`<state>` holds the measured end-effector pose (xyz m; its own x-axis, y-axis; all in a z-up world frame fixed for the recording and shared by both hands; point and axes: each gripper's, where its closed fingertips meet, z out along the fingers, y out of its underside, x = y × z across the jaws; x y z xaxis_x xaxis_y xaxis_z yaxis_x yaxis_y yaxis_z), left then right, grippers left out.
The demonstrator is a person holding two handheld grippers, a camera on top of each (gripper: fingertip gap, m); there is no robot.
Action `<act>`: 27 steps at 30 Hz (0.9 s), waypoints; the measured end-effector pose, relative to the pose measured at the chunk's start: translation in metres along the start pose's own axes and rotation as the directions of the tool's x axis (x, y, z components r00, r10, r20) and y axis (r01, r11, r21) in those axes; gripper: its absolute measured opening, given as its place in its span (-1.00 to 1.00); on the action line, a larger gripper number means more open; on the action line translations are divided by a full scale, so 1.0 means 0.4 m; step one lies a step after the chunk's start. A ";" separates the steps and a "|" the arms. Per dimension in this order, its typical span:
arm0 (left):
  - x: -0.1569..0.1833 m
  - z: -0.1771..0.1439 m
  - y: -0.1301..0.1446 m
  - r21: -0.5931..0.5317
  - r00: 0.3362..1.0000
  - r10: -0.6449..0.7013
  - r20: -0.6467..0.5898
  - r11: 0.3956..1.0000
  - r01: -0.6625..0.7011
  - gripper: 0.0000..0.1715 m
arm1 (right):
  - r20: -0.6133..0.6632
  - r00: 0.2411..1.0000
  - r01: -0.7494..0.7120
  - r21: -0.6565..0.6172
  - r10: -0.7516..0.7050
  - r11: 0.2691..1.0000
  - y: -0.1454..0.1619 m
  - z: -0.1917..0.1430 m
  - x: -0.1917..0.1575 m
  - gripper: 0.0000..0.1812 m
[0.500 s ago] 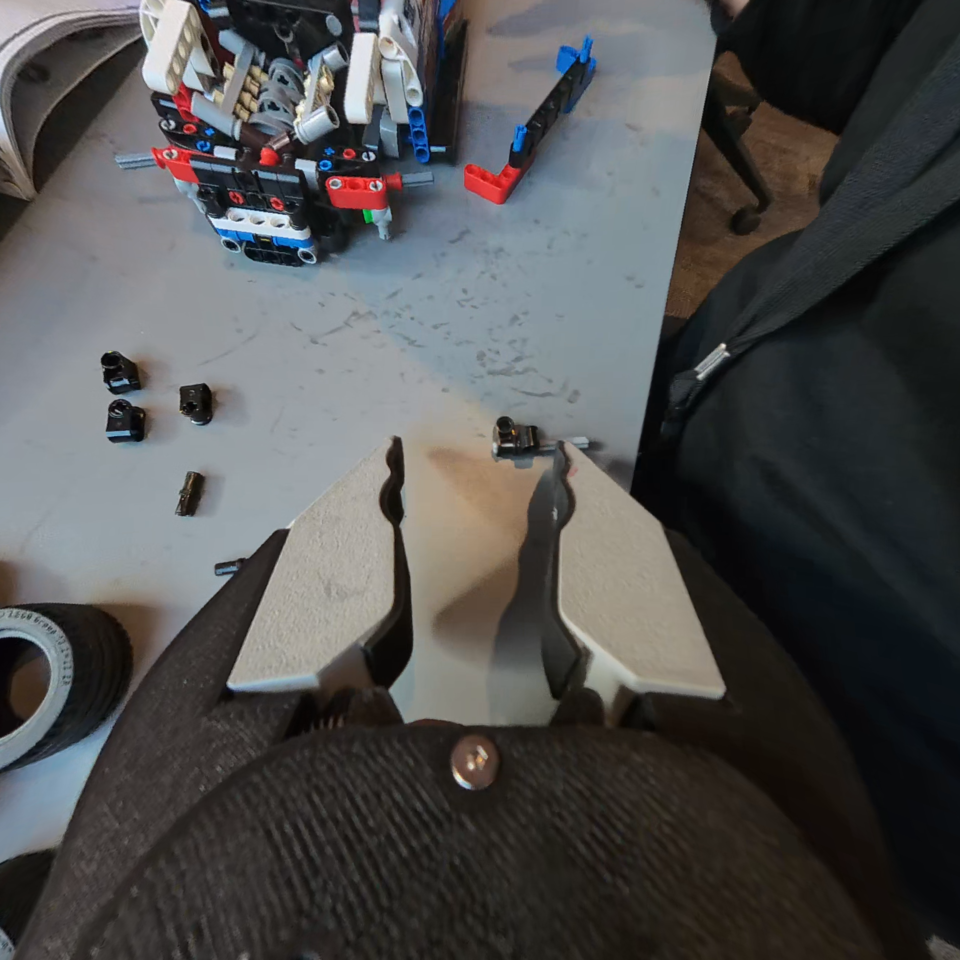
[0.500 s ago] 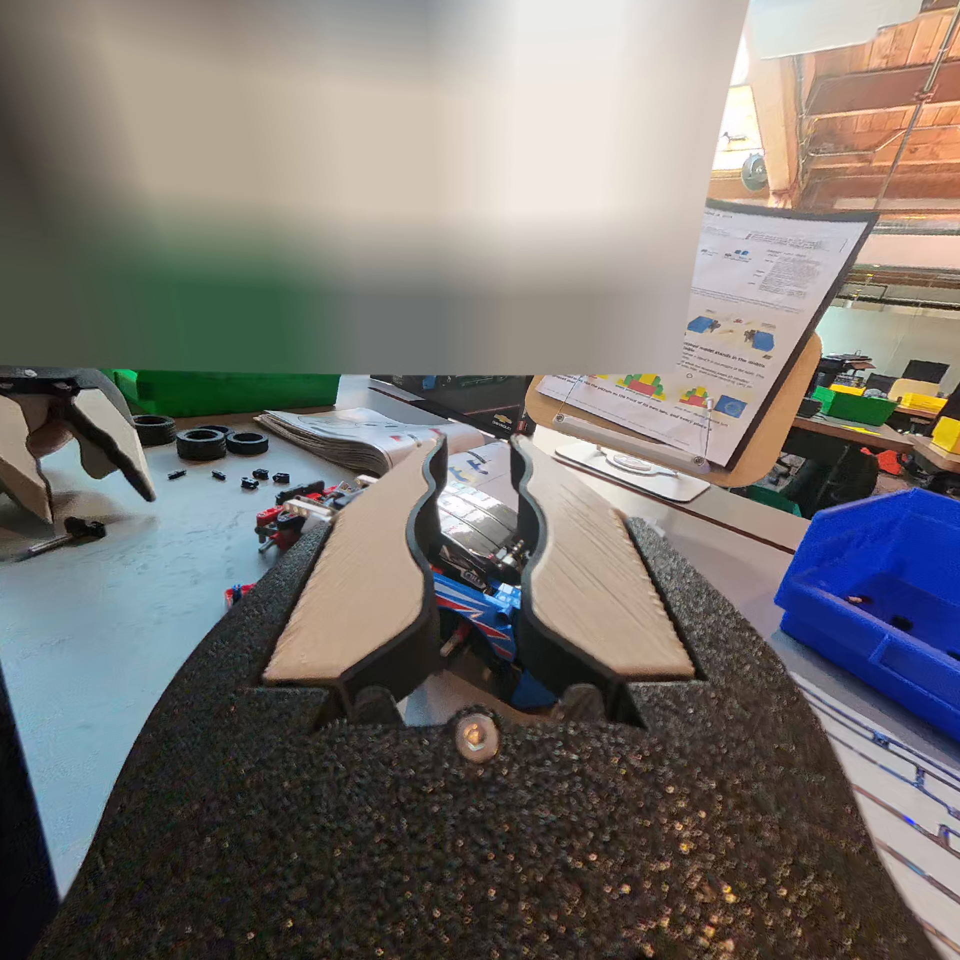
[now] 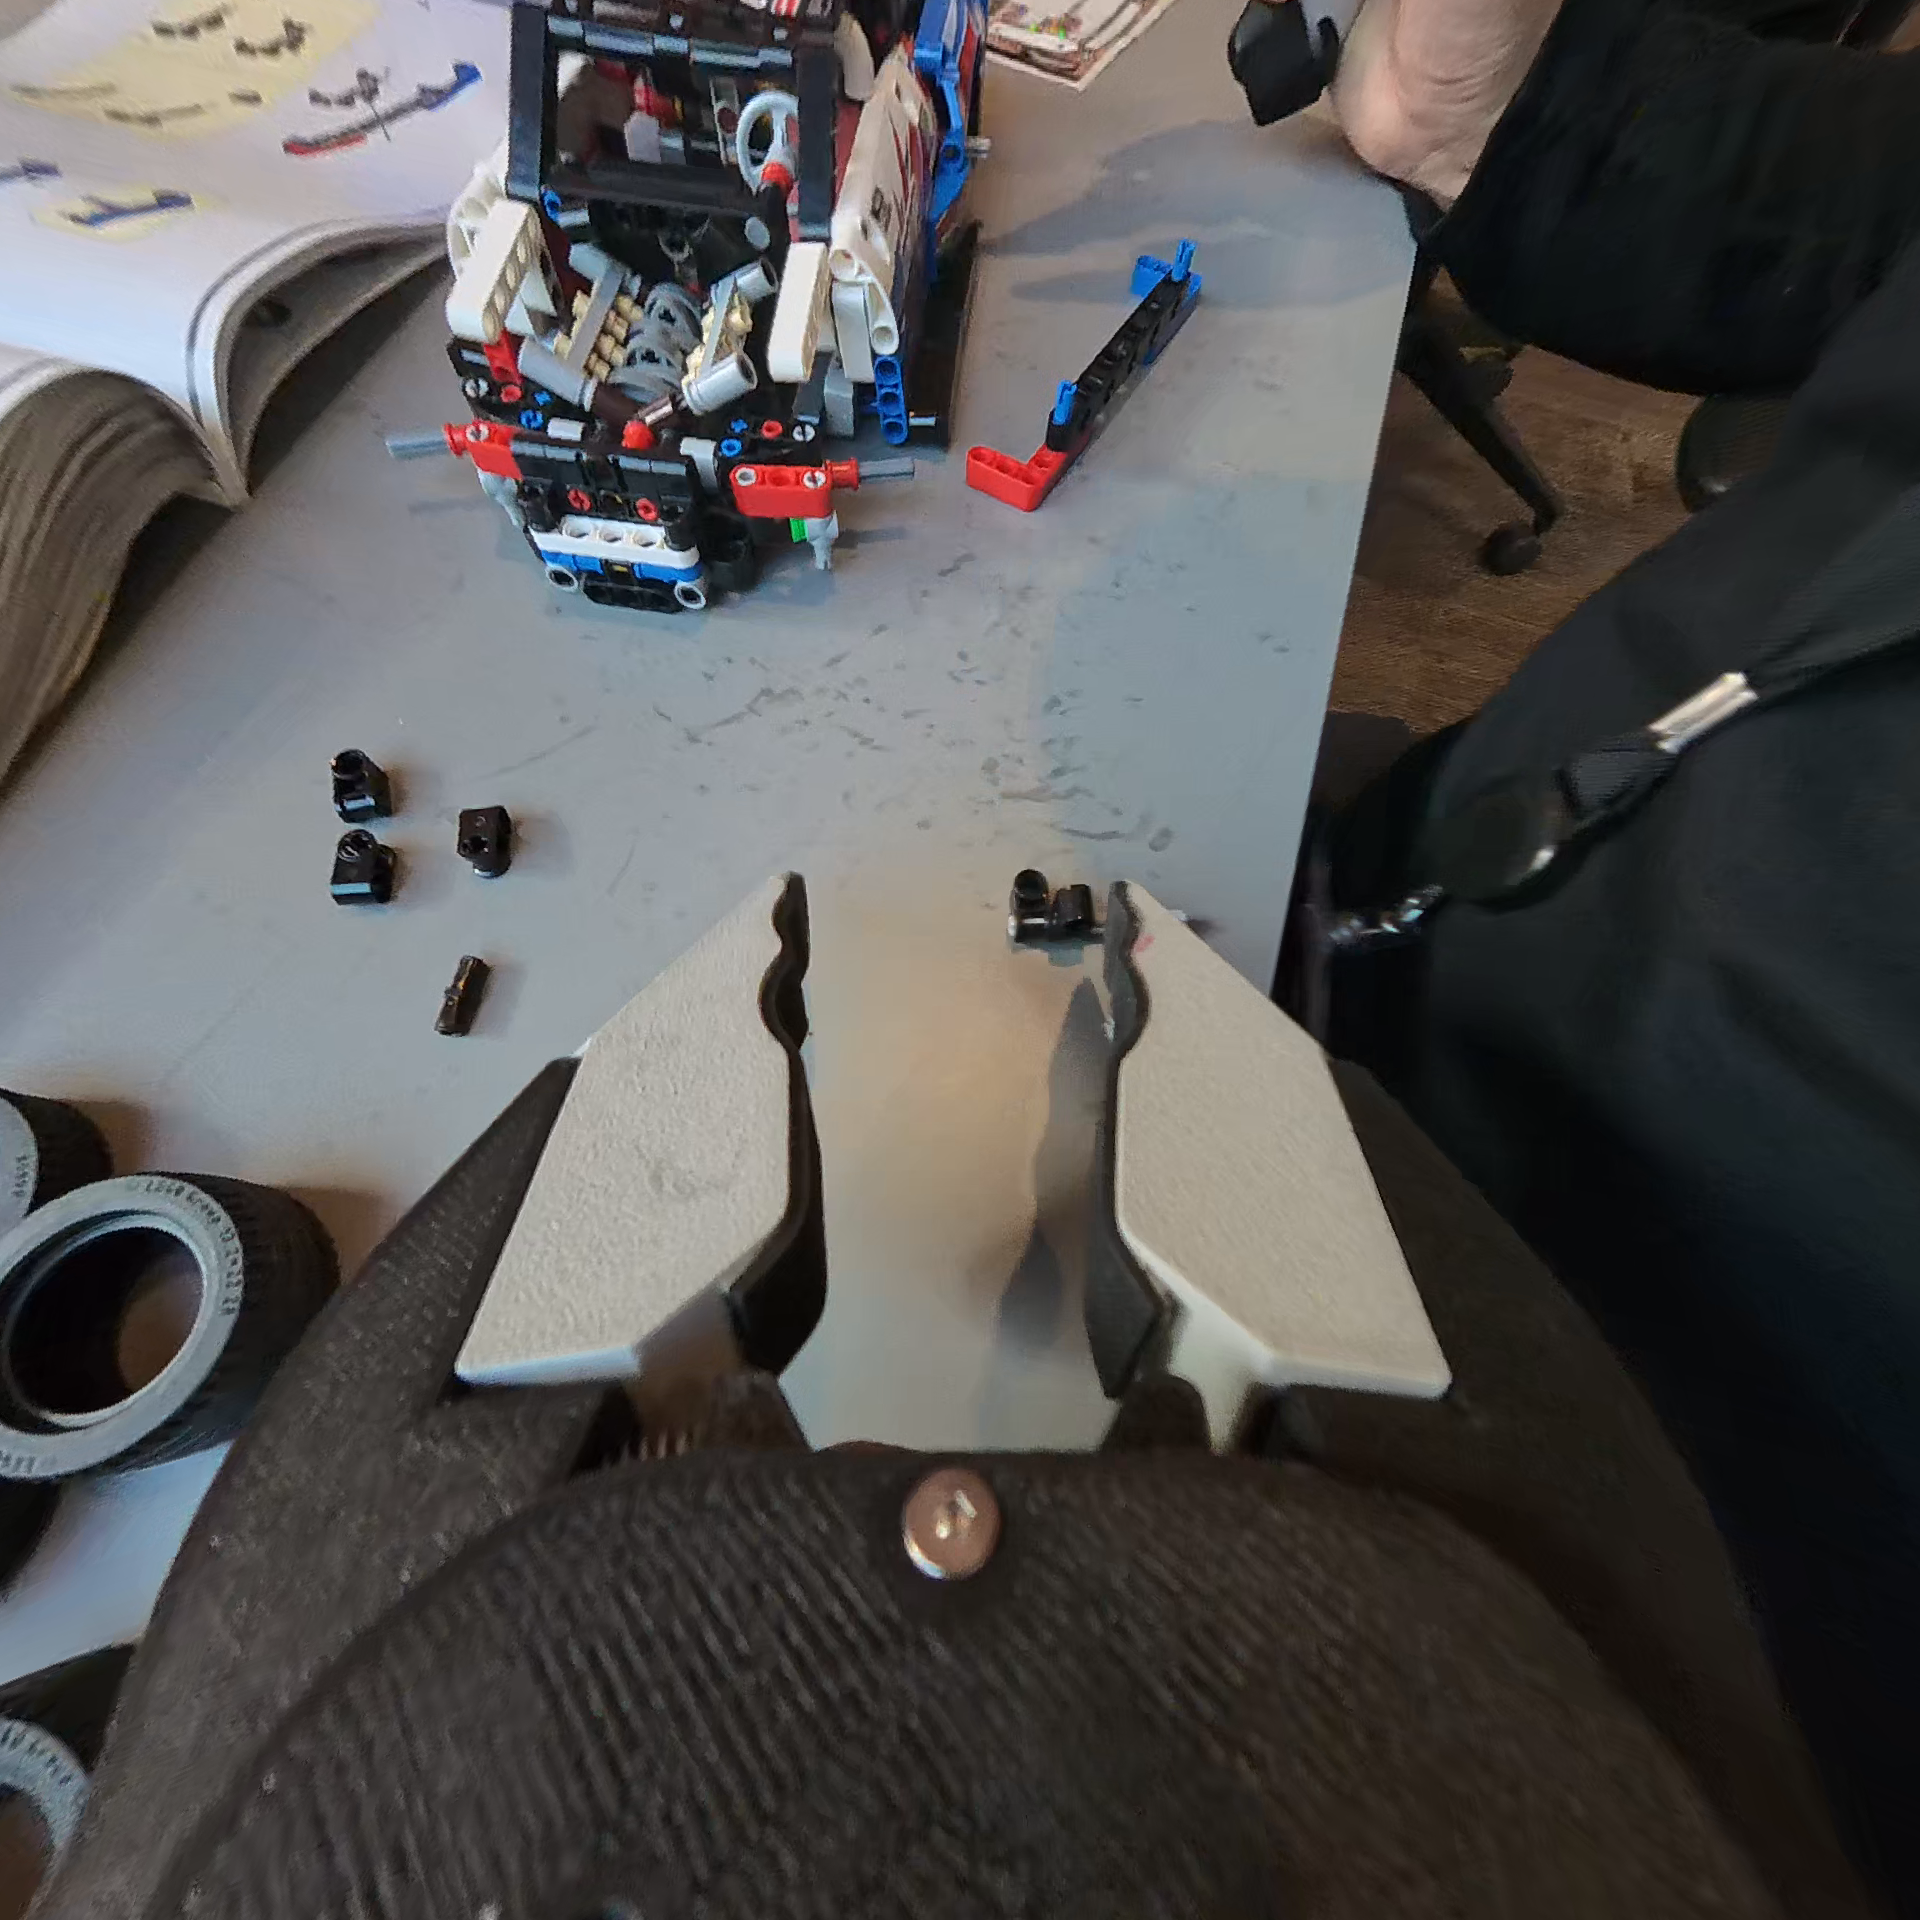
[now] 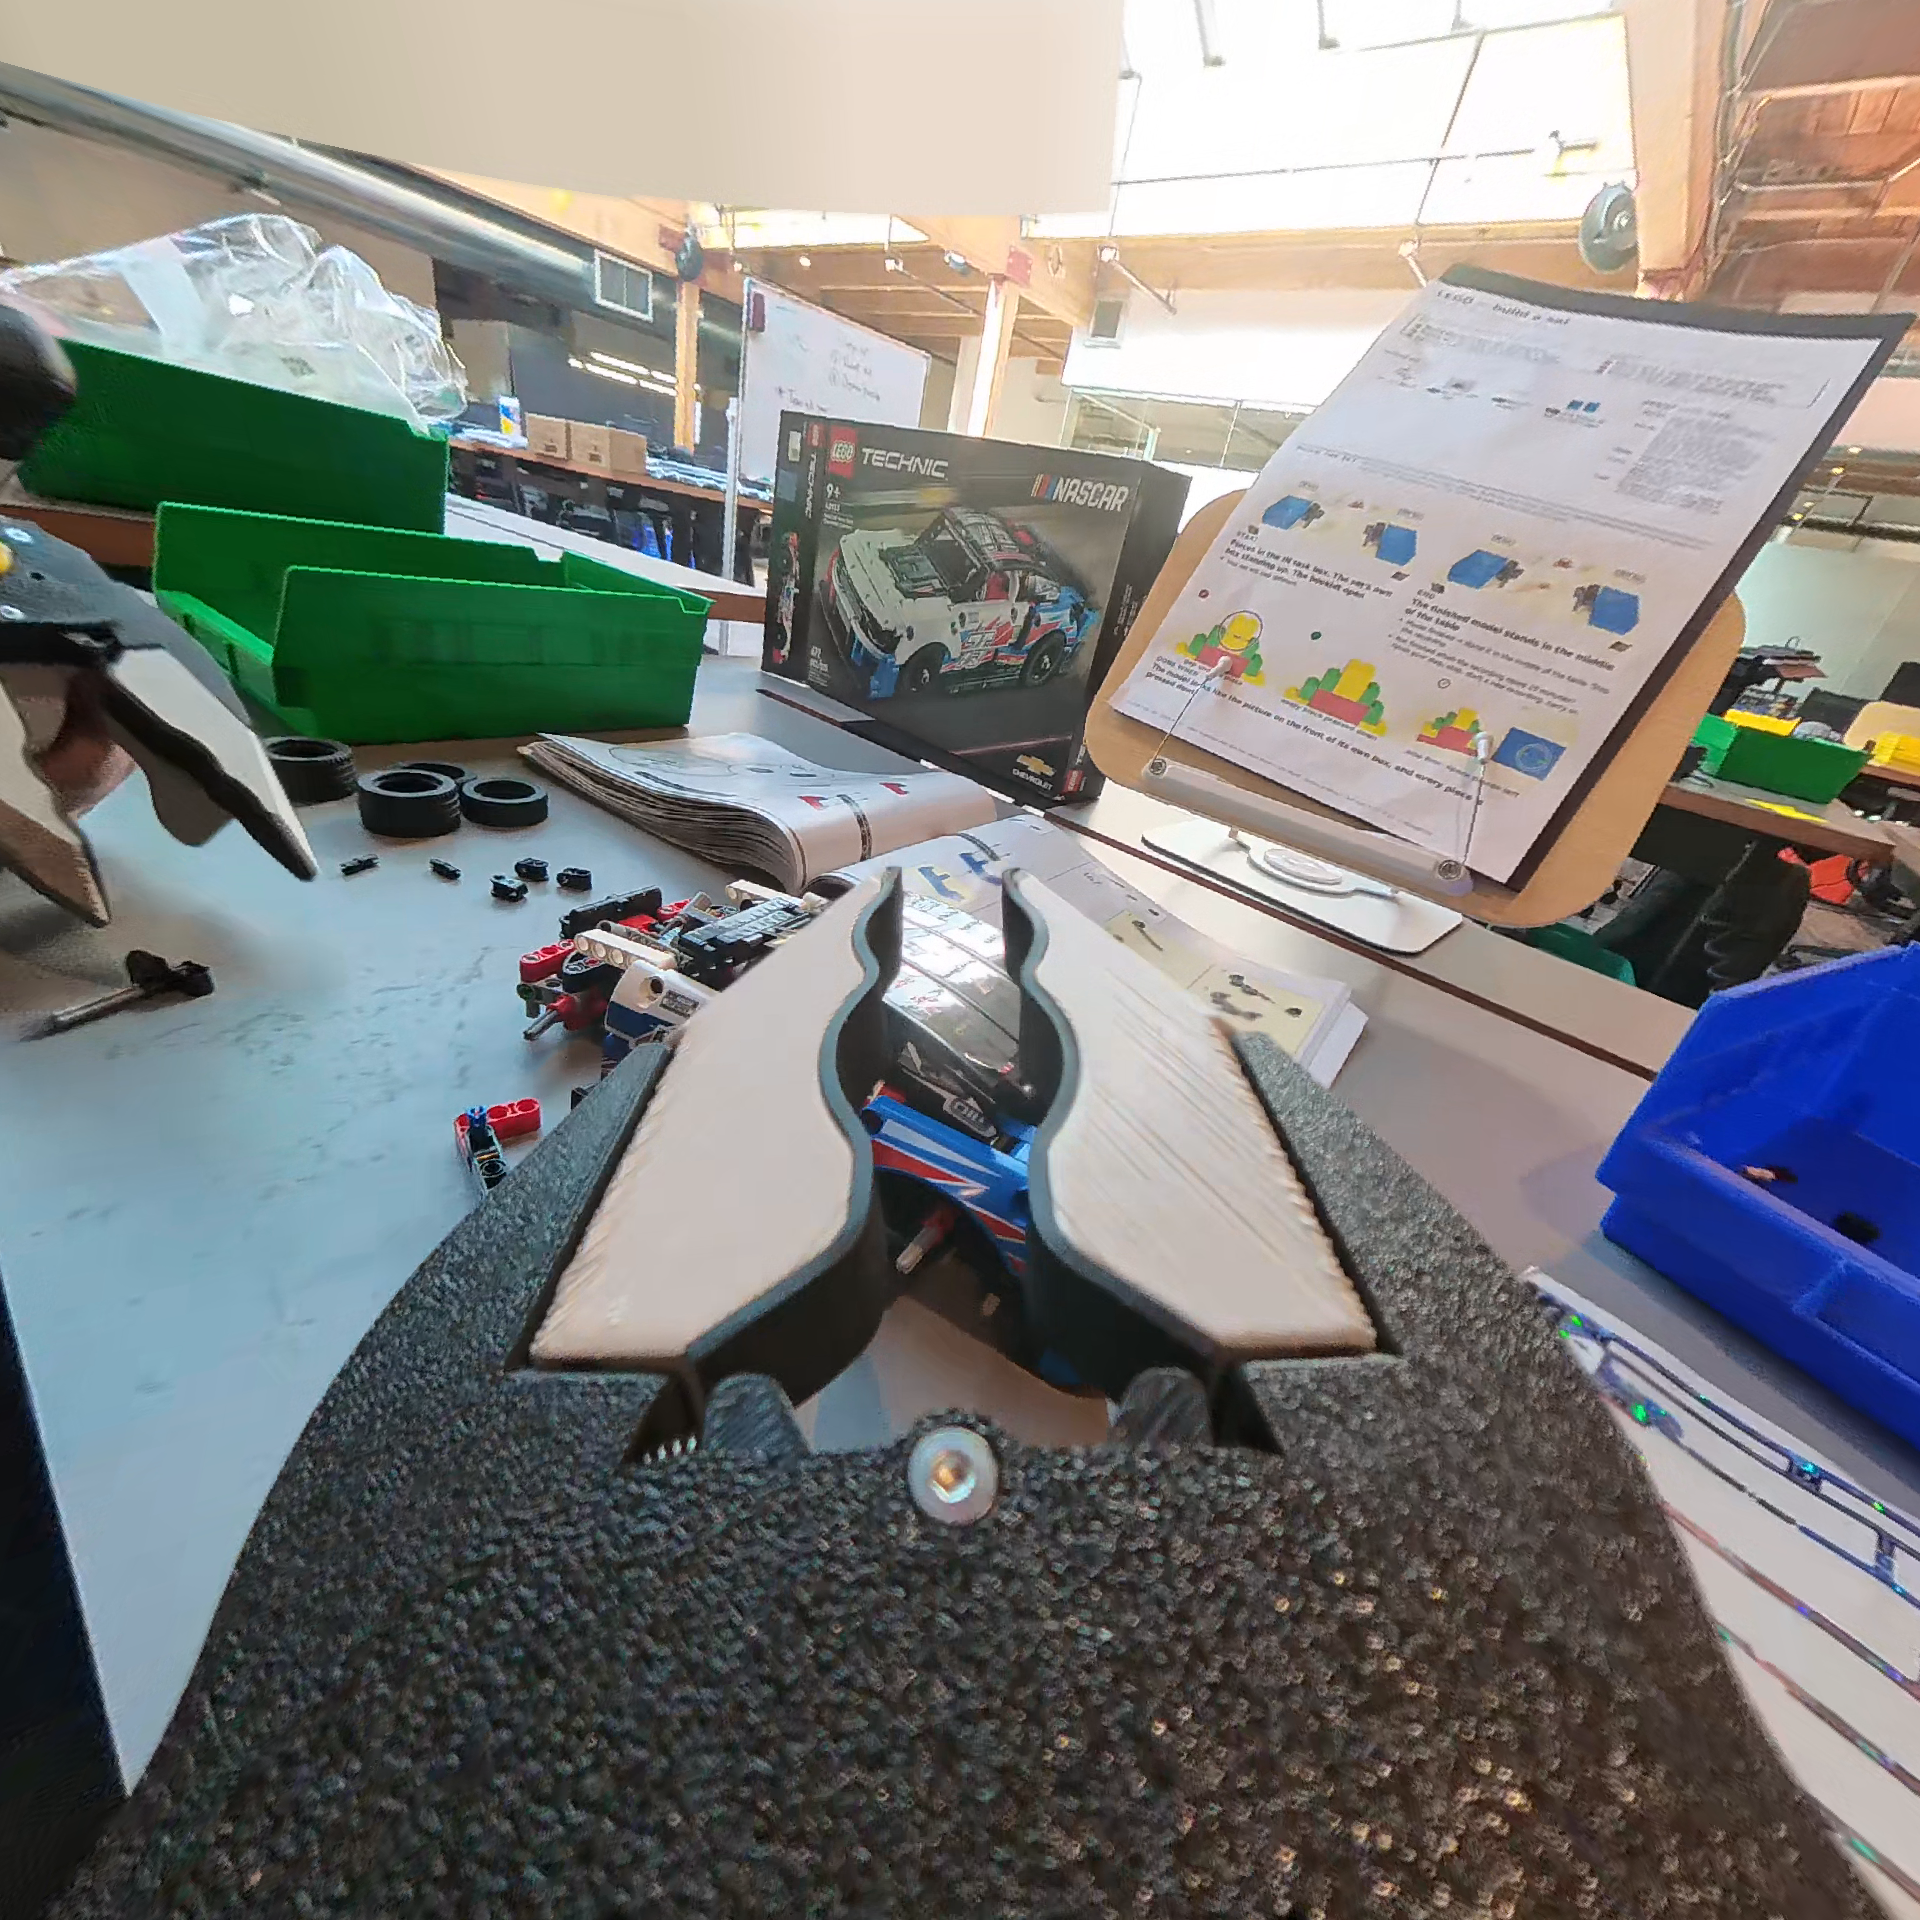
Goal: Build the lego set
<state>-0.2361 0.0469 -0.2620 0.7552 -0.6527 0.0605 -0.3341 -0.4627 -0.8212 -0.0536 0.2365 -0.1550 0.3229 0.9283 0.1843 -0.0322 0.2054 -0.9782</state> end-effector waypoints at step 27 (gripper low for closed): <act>-0.197 -0.046 -0.026 -0.080 0.969 -0.118 0.216 0.987 0.138 -0.63 | -0.105 0.992 0.043 -0.272 -0.074 0.961 0.123 0.060 0.044 -0.71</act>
<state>-0.3025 0.0920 -0.2477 0.8934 -0.4480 0.0331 -0.2703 -0.5950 -0.7569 -0.0725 0.2703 -0.1977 0.4223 0.8728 0.2447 0.2403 0.1525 -0.9586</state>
